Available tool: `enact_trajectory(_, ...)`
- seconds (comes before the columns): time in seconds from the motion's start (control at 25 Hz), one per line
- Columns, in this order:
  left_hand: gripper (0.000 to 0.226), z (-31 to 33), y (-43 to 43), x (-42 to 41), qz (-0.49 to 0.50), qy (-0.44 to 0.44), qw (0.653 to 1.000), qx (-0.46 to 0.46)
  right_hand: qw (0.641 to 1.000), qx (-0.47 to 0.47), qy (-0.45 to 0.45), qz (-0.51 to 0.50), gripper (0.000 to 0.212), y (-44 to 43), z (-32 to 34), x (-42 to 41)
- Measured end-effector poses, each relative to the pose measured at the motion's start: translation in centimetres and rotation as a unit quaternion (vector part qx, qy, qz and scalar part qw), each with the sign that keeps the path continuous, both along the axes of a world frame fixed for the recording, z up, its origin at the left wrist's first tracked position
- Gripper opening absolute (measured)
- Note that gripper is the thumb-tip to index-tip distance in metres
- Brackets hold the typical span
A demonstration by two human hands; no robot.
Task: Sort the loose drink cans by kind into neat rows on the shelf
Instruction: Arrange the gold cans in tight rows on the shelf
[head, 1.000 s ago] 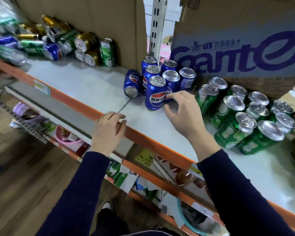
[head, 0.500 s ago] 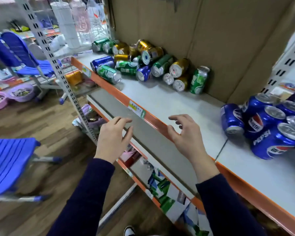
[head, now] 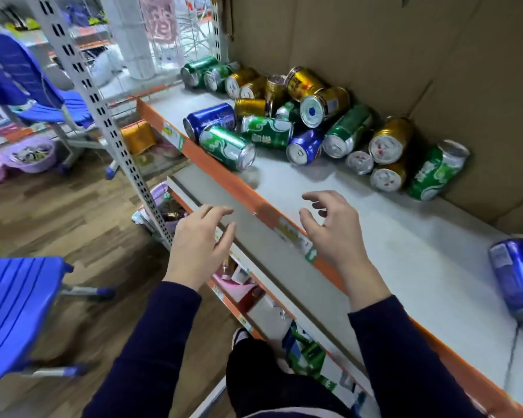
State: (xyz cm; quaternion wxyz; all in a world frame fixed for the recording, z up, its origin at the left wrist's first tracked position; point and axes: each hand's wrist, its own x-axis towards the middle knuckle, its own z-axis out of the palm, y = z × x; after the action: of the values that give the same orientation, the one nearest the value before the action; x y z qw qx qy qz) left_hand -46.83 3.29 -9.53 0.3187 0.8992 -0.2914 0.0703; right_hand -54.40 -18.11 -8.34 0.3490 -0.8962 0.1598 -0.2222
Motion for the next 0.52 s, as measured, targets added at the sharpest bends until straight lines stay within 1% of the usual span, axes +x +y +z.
enact_trajectory(0.08, 0.027, 0.4, -0.7, 3.8, -0.011, -0.007, 1.000, -0.003, 1.000, 0.006, -0.003, 0.002, 0.027, -0.9, 0.3, 4.1)
enact_trajectory(0.2, 0.025, 1.4, -2.3, 9.7, -0.031, -0.040, 0.999, -0.014, 1.000, 0.004, 0.001, 0.023, 0.031, -2.5, 1.3, 9.8)
enact_trajectory(0.36, 0.024, 1.5, -4.1, 15.0, -0.036, -0.074, 0.996, -0.030, 0.997, -0.052, -0.008, 0.048, 0.036, -4.1, 2.6, 16.1)
enact_trajectory(0.44, 0.025, 1.2, -4.4, 17.0, -0.051, -0.093, 0.994, -0.039, 0.995, -0.065, 0.031, 0.062, 0.043, -4.7, 2.8, 18.8)
enact_trajectory(0.48, 0.025, 1.2, -4.5, 18.0, -0.058, -0.096, 0.993, -0.045, 0.992, -0.081, 0.073, 0.068, 0.049, -5.1, 2.9, 20.0)
enact_trajectory(0.52, 0.025, 1.2, -4.6, 19.1, -0.068, -0.093, 0.992, -0.049, 0.983, -0.118, 0.125, 0.069, 0.058, -5.3, 2.8, 21.2)
